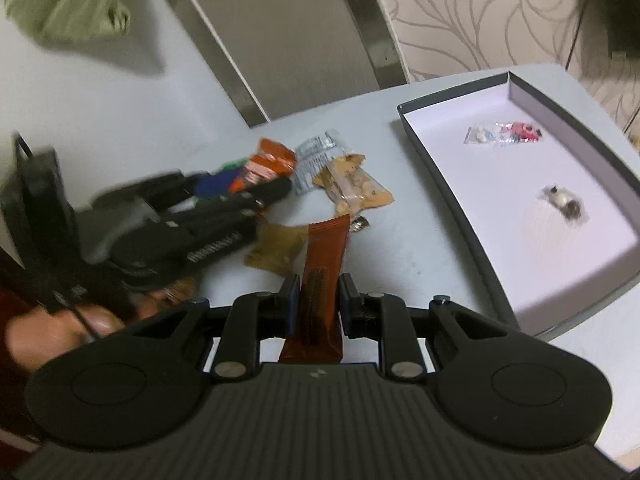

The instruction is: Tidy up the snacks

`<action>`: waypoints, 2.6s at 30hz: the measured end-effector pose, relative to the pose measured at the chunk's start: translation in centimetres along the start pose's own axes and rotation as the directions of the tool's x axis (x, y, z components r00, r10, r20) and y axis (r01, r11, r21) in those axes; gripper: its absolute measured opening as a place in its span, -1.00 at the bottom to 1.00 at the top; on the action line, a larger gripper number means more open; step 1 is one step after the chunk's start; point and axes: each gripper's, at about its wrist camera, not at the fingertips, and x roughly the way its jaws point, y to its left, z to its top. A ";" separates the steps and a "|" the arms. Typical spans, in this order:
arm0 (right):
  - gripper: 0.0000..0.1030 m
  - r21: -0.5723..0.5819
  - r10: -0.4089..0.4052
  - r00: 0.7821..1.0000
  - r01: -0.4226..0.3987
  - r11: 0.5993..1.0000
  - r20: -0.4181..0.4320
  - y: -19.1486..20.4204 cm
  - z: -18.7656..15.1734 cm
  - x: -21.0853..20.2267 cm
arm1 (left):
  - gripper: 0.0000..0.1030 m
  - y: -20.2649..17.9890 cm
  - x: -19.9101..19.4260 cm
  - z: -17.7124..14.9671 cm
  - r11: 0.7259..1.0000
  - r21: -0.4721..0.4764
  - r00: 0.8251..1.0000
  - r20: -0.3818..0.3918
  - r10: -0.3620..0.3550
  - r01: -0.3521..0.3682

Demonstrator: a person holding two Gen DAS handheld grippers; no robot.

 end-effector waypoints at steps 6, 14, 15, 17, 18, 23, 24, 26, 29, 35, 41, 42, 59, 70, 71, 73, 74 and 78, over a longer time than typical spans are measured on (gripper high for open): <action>-0.53 0.100 0.109 0.993 -0.113 0.989 0.052 -1.6 1.0 -1.9 | -0.22 -0.9 0.8 1.2 1.000 -0.009 1.000 0.010 0.000 0.000; -0.53 0.145 0.112 0.987 -0.129 0.981 0.118 -4.9 2.3 -4.3 | -0.22 -2.9 2.2 3.2 1.000 -0.003 0.999 0.032 -0.023 0.023; -0.53 0.149 0.105 0.987 -0.123 0.981 0.125 -5.4 2.6 -4.6 | -0.22 -3.3 2.5 3.5 1.000 -0.002 0.999 0.036 -0.030 0.030; -0.53 0.154 0.083 0.987 -0.104 0.982 0.139 -6.5 3.0 -5.2 | -0.22 -4.1 2.8 4.1 0.999 0.004 0.998 0.044 -0.042 0.042; -0.53 0.161 0.072 0.987 -0.096 0.982 0.146 -7.2 3.3 -5.3 | -0.21 -4.6 3.2 4.5 0.999 0.008 0.998 0.047 -0.049 0.049; -0.53 0.182 0.011 0.986 -0.042 0.982 0.166 -10.7 4.2 -6.7 | -0.21 -7.1 5.0 6.0 0.997 0.018 0.995 0.060 -0.078 0.077; -0.53 0.181 -0.001 0.986 -0.030 0.983 0.168 -11.2 4.3 -6.9 | -0.21 -7.6 5.5 6.3 0.996 0.021 0.995 0.061 -0.082 0.081; -0.53 0.172 -0.025 0.985 -0.004 0.985 0.168 -12.0 4.6 -7.2 | -0.21 -8.8 6.4 6.8 0.996 0.031 0.994 0.061 -0.090 0.088; -0.51 0.124 -0.090 0.983 0.070 0.990 0.163 -12.8 5.2 -7.0 | -0.10 -10.5 7.7 7.2 0.995 0.061 0.995 0.049 -0.088 0.085; 0.19 0.048 -0.198 0.967 0.193 0.980 0.161 -14.1 5.4 -5.9 | 0.64 -12.6 8.5 7.3 0.995 0.095 0.996 0.083 -0.044 0.036; 0.26 0.076 -0.202 0.968 0.193 0.978 0.151 -15.6 5.0 -6.3 | 0.64 -12.7 7.1 6.1 0.998 0.057 0.996 0.084 -0.042 0.037; 0.27 0.081 -0.201 0.967 0.191 0.978 0.156 -15.7 5.0 -6.4 | 0.63 -12.6 6.6 5.7 0.998 0.047 0.996 0.085 -0.041 0.037; 0.28 0.033 -0.115 0.989 0.112 0.993 0.090 -8.7 3.1 -2.6 | 0.62 -4.2 -1.1 -3.5 0.983 -0.031 0.983 0.009 0.182 -0.182; 0.33 -0.057 -0.115 0.993 0.115 0.992 0.010 -3.3 1.1 -0.3 | 0.41 -0.3 2.2 -5.3 0.981 -0.129 0.983 -0.133 0.126 -0.143; 0.33 -0.057 -0.118 0.993 0.118 0.991 0.009 -3.1 1.0 -0.4 | 0.39 -0.2 2.3 -5.4 0.981 -0.134 0.983 -0.139 0.118 -0.137; 0.33 -0.056 -0.128 0.992 0.128 0.990 0.011 -2.9 0.9 -0.5 | 0.37 0.2 2.6 -5.7 0.981 -0.142 0.983 -0.148 0.109 -0.131; 0.33 -0.054 -0.133 0.991 0.134 0.990 0.013 -2.9 0.9 -0.7 | 0.27 0.3 2.8 -5.8 0.981 -0.146 0.983 -0.154 0.102 -0.125; 0.33 -0.052 -0.144 0.989 0.145 0.988 0.009 -2.4 0.7 -0.6 | -0.04 1.0 2.9 -6.1 0.981 -0.173 0.985 -0.162 0.060 -0.088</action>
